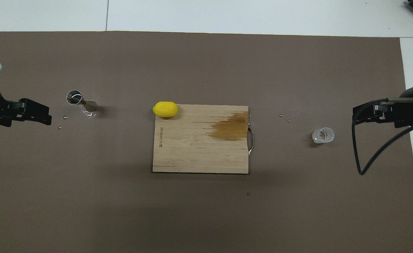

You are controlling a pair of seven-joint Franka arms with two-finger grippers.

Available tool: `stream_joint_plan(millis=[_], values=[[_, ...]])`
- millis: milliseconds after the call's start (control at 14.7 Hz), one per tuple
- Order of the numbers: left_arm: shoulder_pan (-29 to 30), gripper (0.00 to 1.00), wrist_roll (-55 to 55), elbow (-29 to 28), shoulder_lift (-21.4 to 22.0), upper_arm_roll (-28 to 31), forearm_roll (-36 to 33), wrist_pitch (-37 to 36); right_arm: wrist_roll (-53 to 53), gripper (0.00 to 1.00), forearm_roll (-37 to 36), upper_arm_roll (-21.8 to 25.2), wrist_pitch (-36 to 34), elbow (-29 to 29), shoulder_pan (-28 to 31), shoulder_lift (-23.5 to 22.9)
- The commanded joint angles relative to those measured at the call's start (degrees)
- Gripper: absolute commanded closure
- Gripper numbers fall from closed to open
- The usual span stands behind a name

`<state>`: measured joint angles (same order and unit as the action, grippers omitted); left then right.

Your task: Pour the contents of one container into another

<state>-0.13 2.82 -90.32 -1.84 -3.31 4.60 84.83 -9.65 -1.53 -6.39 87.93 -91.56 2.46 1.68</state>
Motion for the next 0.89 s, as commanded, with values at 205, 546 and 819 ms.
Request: stream_joint_plan(millis=[205, 546, 819], values=[[-0.57, 0.0, 9.44, 0.85, -8.52, 16.2, 15.15, -8.19, -2.21, 0.0, 0.48, -0.29, 0.74, -0.46, 0.01, 0.78], [-11.88, 0.0, 33.16, -10.99, -9.32, 38.07, 38.86, 1.19, -2.21, 0.01, -0.4, -0.29, 0.84, -0.11, 0.09, 0.16], [-18.33, 0.0, 52.43, -21.36, -10.03, 46.81, 57.41, 12.35, -1.52, 0.03, -1.02, -0.38, 0.13, 1.39, 0.09, -0.98]])
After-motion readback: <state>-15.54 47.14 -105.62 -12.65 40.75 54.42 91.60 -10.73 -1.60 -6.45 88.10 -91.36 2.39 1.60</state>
